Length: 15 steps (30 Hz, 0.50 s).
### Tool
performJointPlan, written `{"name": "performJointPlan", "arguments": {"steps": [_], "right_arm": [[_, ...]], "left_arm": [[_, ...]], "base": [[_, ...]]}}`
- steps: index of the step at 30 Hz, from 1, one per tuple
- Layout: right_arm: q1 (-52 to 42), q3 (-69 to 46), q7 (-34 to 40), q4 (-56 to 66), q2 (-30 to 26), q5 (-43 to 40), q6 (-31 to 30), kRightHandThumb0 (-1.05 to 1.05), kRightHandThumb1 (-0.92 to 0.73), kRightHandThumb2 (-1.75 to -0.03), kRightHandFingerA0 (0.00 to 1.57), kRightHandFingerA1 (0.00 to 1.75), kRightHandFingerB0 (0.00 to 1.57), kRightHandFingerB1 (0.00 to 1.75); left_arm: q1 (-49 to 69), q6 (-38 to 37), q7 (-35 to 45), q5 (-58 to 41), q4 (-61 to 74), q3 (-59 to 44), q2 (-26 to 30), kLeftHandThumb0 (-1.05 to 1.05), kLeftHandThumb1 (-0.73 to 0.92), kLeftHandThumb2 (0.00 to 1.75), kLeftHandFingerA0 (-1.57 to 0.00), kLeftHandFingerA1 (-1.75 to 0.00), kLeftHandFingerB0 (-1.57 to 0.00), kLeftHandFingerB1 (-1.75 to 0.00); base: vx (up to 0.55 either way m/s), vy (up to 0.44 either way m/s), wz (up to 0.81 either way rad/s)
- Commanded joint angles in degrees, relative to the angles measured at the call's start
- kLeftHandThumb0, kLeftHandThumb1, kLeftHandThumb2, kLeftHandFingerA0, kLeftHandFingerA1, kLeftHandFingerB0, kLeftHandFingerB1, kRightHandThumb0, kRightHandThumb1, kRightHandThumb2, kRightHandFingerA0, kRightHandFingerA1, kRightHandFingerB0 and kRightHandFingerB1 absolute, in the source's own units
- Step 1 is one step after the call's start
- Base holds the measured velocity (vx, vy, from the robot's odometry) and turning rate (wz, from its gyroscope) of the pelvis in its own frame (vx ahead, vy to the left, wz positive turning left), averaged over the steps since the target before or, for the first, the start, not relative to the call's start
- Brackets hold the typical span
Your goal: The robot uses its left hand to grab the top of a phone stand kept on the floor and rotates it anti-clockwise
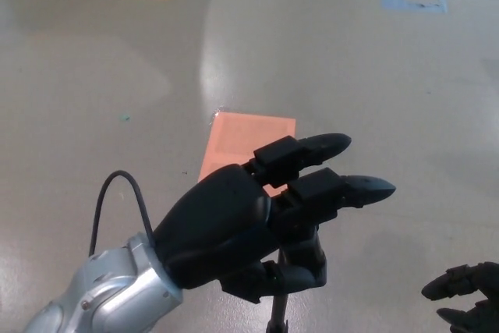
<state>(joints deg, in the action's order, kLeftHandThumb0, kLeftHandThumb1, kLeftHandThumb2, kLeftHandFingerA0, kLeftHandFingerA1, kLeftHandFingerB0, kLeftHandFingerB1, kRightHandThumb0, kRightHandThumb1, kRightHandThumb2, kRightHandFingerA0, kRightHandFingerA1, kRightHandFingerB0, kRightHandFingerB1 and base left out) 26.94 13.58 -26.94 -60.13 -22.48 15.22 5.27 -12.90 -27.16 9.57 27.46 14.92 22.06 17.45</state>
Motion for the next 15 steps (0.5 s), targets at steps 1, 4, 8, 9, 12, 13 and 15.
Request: {"name": "performJointPlan", "arguments": {"steps": [1,4,8,9,12,13,15], "right_arm": [[0.67,-0.17,-0.63,-0.02,-0.85,0.17,0.25,-0.49,-0.77,-0.62,0.52,0.39,0.38,0.35],[0.76,-0.22,-0.52,-0.20,-0.73,0.21,0.12,-0.49,-0.77,-0.62,0.52,0.38,0.38,0.35],[0.65,-0.08,-0.49,-0.06,-0.76,0.39,0.11,-0.49,-0.76,-0.63,0.50,0.39,0.37,0.35],[0.64,-0.19,-0.53,-0.08,-0.72,0.27,0.10,-0.48,-0.76,-0.62,0.50,0.39,0.38,0.35],[0.58,-0.43,-0.59,-0.14,-0.67,0.01,0.22,-0.49,-0.76,-0.62,0.50,0.40,0.38,0.35],[0.62,-0.42,-0.53,-0.26,-0.67,0.07,0.32,-0.48,-0.77,-0.63,0.49,0.39,0.37,0.35],[0.75,-0.35,-0.38,-0.50,-0.64,0.24,0.26,-0.48,-0.76,-0.63,0.50,0.39,0.37,0.35]], "left_arm": [[-0.64,-2.03,-1.08,1.94,-1.26,-0.11,-0.56,-0.13,0.49,0.56,-0.11,-0.25,-0.20,-0.36],[-0.49,-2.50,-1.50,2.40,-1.80,-0.24,-0.73,-0.13,0.49,0.55,-0.11,-0.25,-0.21,-0.36],[-0.18,-2.74,-1.79,2.81,-2.26,-0.32,-0.99,-0.20,0.51,0.55,-0.12,-0.27,-0.24,-0.36],[-0.16,-2.81,-1.91,2.84,-2.44,-0.35,-1.07,-0.20,0.51,0.56,-0.13,-0.27,-0.25,-0.35],[-0.14,-2.99,-2.06,2.86,-2.84,-0.44,-1.28,-0.20,0.52,0.56,-0.13,-0.27,-0.25,-0.35],[-0.10,-2.83,-1.97,2.81,-2.86,-0.47,-1.36,-0.22,0.53,0.56,-0.14,-0.28,-0.27,-0.36],[-0.08,-2.66,-1.87,2.76,-2.94,-0.51,-1.46,-0.23,0.53,0.56,-0.14,-0.28,-0.28,-0.36]], "base": [[0.00,0.000,0.00],[0.00,0.000,0.00],[0.00,0.000,0.00],[0.00,0.000,0.00],[0.00,0.000,0.00],[0.00,0.000,0.00],[0.00,0.000,0.00]]}}
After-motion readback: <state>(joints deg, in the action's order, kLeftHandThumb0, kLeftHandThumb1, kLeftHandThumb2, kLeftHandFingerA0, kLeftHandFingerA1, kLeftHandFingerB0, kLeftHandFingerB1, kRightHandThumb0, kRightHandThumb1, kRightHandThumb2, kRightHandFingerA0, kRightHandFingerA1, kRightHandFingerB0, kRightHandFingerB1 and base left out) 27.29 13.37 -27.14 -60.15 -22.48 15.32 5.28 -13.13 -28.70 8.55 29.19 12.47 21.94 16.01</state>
